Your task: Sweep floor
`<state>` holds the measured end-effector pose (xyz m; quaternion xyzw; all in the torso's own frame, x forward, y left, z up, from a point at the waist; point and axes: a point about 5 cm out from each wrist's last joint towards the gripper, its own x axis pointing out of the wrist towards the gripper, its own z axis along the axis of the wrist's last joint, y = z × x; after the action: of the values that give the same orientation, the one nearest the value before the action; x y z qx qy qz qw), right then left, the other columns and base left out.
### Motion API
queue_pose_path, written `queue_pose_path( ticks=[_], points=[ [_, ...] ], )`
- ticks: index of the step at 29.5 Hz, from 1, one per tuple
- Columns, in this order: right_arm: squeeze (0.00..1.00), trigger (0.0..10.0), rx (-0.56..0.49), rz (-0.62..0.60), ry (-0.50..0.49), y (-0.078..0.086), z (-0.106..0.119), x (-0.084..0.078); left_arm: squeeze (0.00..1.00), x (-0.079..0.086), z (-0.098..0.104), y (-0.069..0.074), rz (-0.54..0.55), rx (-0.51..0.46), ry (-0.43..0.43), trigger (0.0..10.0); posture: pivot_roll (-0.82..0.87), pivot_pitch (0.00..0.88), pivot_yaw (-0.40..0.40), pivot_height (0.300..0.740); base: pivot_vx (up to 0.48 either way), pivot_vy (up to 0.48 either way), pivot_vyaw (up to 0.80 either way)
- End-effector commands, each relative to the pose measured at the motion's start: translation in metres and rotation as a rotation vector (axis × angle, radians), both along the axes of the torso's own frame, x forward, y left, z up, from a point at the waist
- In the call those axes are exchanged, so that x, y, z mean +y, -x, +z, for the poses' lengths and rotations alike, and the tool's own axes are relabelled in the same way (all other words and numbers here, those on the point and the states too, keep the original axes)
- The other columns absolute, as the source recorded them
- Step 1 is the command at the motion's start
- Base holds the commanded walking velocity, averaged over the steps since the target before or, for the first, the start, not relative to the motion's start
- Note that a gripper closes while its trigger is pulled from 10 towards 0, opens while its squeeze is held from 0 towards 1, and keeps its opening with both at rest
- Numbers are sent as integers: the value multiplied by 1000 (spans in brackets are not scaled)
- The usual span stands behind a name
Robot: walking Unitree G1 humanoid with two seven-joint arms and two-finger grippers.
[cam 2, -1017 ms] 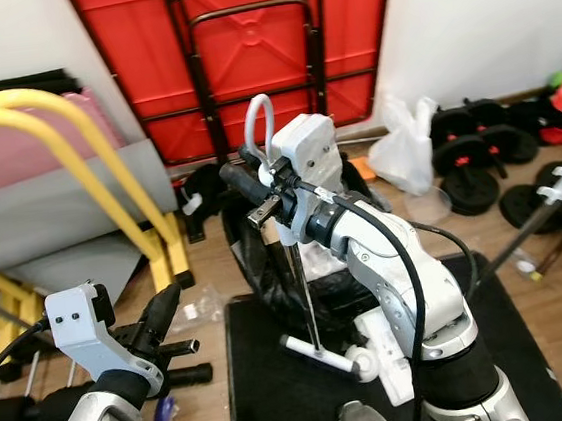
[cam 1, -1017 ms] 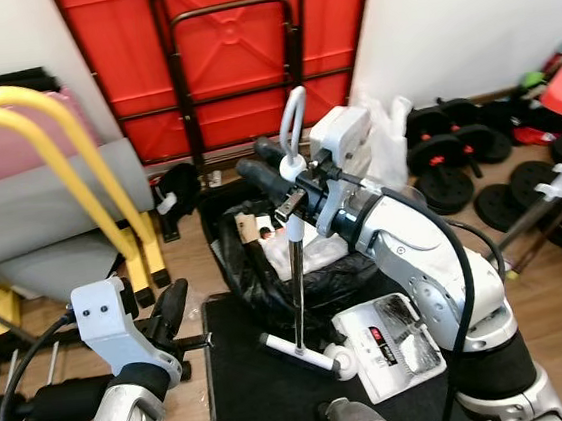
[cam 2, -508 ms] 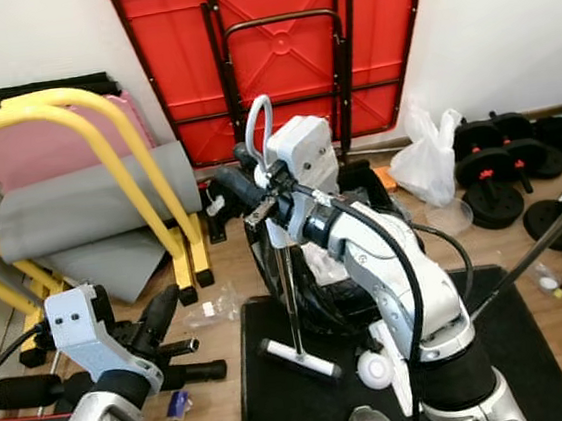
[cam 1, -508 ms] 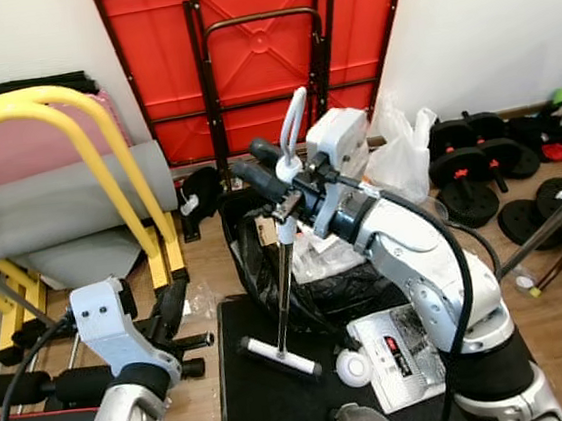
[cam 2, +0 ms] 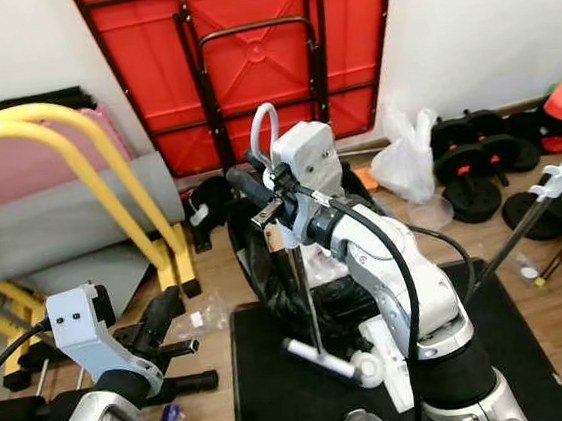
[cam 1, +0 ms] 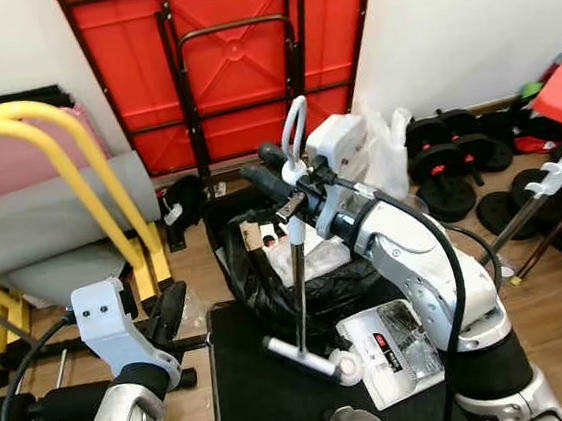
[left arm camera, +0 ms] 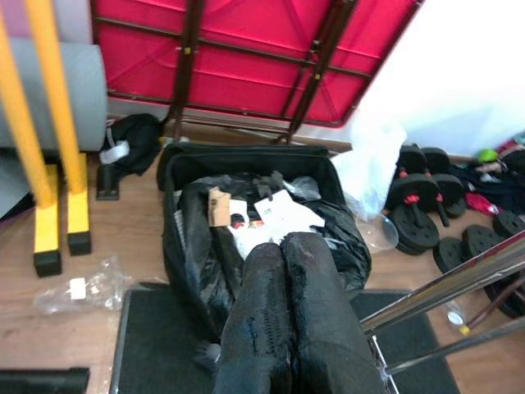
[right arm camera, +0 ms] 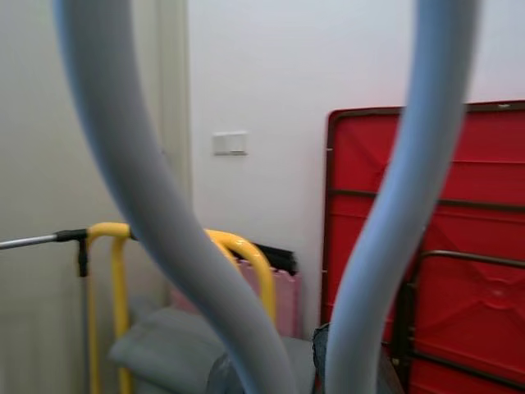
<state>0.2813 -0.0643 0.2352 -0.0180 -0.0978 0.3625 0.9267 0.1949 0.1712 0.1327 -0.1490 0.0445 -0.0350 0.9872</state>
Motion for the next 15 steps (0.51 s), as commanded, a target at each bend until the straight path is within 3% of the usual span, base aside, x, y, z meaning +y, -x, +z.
queue_pose_path(
  ticks=[1, 4, 5, 15],
  points=[
    [0, 0, -36, 28, -25, 3, 6, 2, 0, 2, -5, 2, 5, 31, -10, 10000, -146, 88, 4, 740, 0, 0, 0],
    [0, 0, -37, 33, -27, 4, 6, 2, 0, 2, -5, 2, 4, 32, -10, 10000, -146, 90, 4, 740, 0, 0, 0],
    [0, 10000, -33, 39, -12, 5, 5, 3, 0, 2, -5, 2, 4, 32, -10, 10000, -146, 90, 4, 740, 0, 0, 0],
    [0, 10000, -40, 31, -36, 5, 8, 3, 0, 2, -5, 1, 3, 33, -14, 10000, -145, 91, 6, 740, 0, 0, 0]
  ],
)
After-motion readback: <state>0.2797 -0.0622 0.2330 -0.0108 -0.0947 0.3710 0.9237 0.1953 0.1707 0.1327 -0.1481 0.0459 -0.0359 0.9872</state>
